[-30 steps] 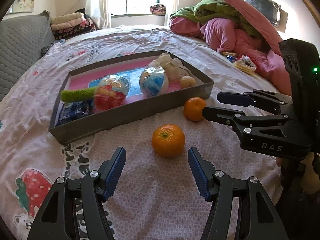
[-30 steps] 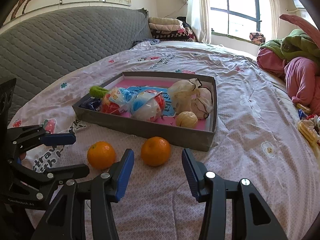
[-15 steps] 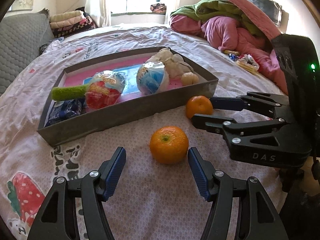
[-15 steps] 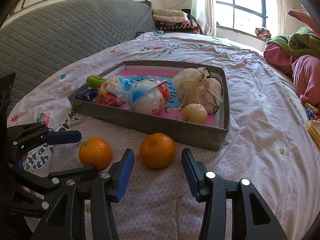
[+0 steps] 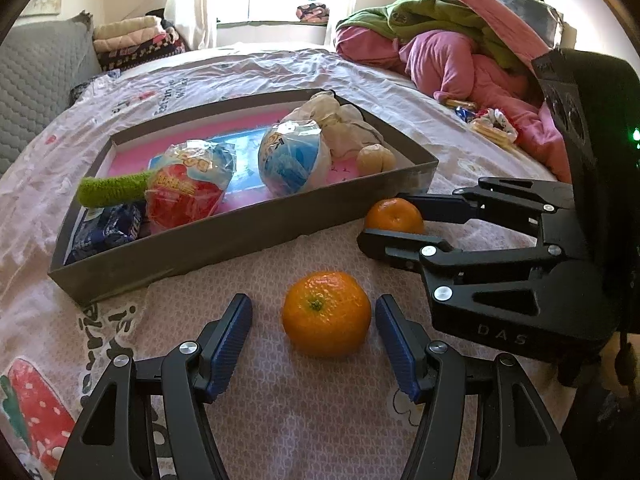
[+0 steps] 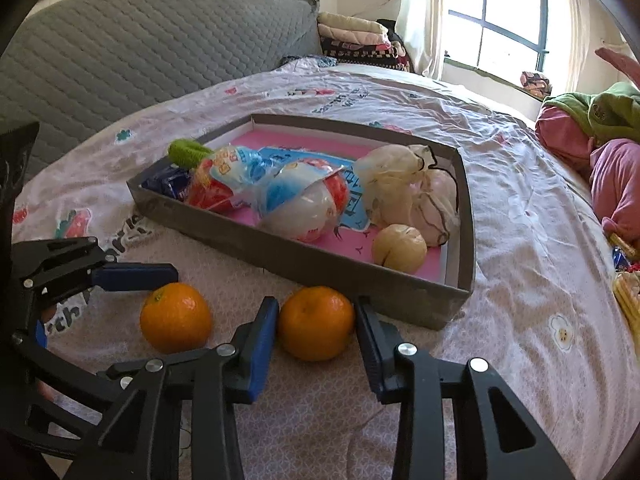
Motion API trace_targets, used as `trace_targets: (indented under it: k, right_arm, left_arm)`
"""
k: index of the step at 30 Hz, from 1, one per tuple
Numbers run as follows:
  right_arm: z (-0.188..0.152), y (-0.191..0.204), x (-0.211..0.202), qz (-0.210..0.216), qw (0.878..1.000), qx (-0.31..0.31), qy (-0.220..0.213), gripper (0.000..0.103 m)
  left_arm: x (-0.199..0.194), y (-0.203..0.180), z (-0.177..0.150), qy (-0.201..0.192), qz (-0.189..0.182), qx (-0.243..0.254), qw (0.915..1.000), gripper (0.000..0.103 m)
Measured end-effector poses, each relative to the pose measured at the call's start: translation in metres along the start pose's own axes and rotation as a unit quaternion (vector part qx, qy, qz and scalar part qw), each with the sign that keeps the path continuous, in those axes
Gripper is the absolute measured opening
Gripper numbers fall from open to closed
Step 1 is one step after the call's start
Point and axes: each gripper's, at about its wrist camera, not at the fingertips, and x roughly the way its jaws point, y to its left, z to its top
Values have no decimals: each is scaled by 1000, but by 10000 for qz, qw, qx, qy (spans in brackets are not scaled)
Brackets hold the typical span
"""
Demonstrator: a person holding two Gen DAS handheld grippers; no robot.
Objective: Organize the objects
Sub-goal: 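Grasp the larger mandarin with the left tool while the right tool grasps the other mandarin, then carry the mandarin with the left tool while the right tool carries its mandarin over the tray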
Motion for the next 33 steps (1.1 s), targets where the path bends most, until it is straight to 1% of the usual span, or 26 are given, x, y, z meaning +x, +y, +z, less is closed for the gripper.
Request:
trace_targets:
  k: [2,4,5,7,16,21,33]
  right_arm:
    - [0,-2,0,39,10000,46,-13,39]
    - [0,-4,-1,80,9999,107,-26,39]
    - [0,-5,-1,102,9999,136,-32,39]
    - [0,-6,-3,113,9998,153,-60,39]
    - [0,-8,-13,198,9991,221,-288,39]
    - [2,-13,-19,345,9977,375,-453,39]
    - [8,-10,-34,524,9945,423,-804,39]
  left_arm:
    - [0,0,0,-8,-36,-9,10000,62]
    - [0,2,1,0,-94,-43,9999,52]
    - [0,2,1,0,-100,-52,9999,50]
    - [0,2,1,5,-171,-67,9998,41]
    - [-6,1,3,-65,-128,-56,9999,40]
    - [-12,5,6,-124,-115,-108,9998,40]
    - [-33,15,15,-401,-61,-213,9989,40]
